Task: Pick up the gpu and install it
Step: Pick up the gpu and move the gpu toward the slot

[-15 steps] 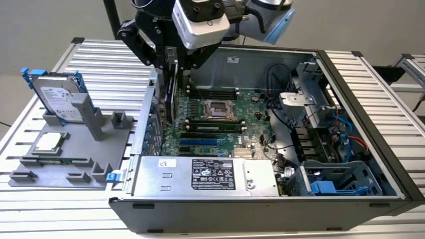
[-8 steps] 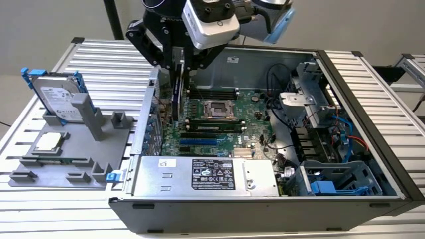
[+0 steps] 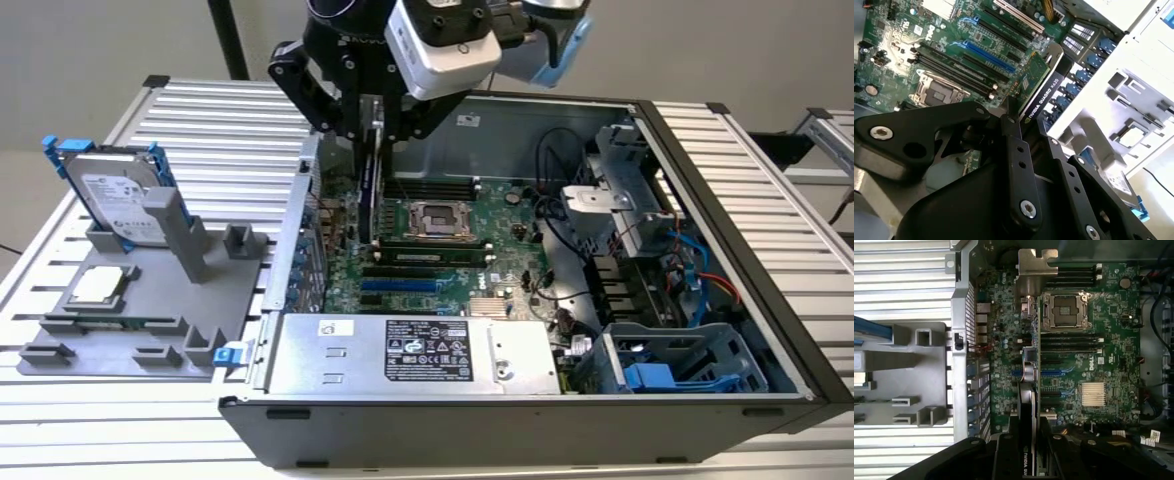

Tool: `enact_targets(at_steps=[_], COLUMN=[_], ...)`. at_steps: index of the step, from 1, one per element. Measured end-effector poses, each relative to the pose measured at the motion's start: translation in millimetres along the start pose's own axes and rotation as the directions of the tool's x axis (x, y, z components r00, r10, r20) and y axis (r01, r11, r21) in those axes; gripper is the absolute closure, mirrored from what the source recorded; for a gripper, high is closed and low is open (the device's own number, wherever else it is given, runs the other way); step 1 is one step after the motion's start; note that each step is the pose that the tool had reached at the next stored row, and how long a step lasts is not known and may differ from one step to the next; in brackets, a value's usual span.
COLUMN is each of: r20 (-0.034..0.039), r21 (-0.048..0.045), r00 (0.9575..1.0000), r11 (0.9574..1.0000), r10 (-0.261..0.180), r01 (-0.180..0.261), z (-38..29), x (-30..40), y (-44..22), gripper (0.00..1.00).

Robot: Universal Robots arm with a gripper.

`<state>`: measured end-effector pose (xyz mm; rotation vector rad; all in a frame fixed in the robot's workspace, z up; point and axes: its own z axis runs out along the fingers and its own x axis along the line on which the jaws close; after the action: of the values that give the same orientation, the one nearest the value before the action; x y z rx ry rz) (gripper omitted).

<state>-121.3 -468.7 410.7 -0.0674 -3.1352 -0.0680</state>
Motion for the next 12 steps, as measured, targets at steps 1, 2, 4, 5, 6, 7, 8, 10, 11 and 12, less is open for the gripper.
enact_targets(at_steps=[1, 2, 4, 5, 6, 7, 8, 10, 11, 12], r20=[0.0, 0.0, 0.0, 0.0, 0.0, 0.0, 0.0, 0.0, 0.0, 0.0], r21=[-0.0001, -0.0001, -0.0001, 0.0, 0.0, -0.0001, -0.0001, 0.0, -0.0001, -0.0001], r00=[1.0, 1.0, 1.0, 1.0, 1.0, 1.0, 1.0, 1.0, 1.0, 1.0], r11=[1.0, 1.0, 1.0, 1.0, 1.0, 1.0, 1.0, 1.0, 1.0, 1.0], r10=[0.0, 0.0, 0.0, 0.0, 0.0, 0.0, 0.0, 0.0, 0.0, 0.0], r01=[0.0, 0.0, 0.0, 0.0, 0.0, 0.0, 0.0, 0.0, 0.0, 0.0], z=[0.0, 0.0, 0.0, 0.0, 0.0, 0.0, 0.0, 0.0, 0.0, 0.0], x=[-1.3, -2.5, -4.8, -5.9, -7.0, -7.9, -8.9, -10.5, -11.3, -12.2], y=[0.1, 0.1, 0.2, 0.2, 0.3, 0.3, 0.4, 0.4, 0.5, 0.5], gripper=[1.0, 1.0, 1.0, 1.0, 1.0, 1.0, 1.0, 1.0, 1.0, 1.0])
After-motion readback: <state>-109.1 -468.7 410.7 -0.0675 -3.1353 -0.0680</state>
